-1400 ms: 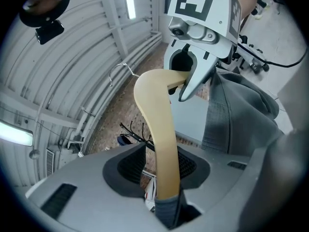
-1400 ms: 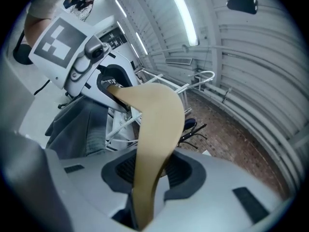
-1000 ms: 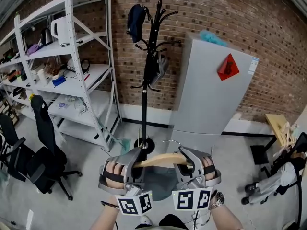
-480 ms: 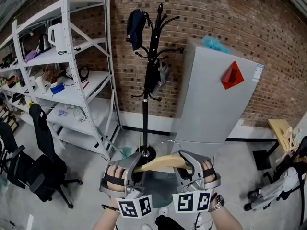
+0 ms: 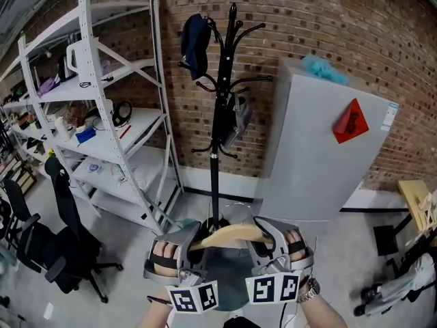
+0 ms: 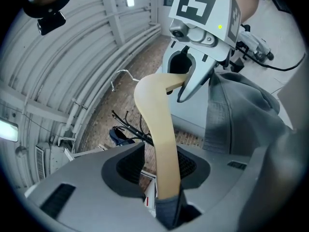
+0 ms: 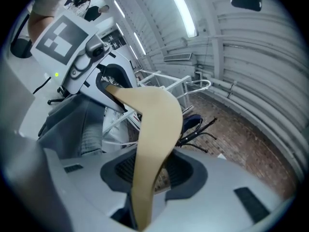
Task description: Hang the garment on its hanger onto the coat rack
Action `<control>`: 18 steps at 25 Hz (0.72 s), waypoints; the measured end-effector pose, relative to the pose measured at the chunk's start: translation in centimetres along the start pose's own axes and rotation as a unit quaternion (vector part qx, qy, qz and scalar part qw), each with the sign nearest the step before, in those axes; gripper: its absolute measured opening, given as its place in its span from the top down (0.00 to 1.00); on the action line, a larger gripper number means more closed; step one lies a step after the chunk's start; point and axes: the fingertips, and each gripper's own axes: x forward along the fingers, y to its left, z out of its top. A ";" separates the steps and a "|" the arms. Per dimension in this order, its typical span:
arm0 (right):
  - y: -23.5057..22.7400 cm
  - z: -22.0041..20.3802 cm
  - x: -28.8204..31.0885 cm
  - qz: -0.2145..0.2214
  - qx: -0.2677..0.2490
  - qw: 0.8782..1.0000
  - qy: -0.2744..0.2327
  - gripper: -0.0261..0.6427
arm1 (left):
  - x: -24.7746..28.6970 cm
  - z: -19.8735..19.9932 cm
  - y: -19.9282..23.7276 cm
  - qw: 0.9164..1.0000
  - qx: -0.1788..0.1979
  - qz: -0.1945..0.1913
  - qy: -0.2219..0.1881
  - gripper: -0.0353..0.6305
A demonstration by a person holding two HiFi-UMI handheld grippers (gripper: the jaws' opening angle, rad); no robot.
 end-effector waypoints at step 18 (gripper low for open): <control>-4.9 -4.5 10.4 0.017 -0.008 0.999 -0.042 0.76 | 11.1 -1.1 1.2 0.999 0.008 0.027 0.042 0.75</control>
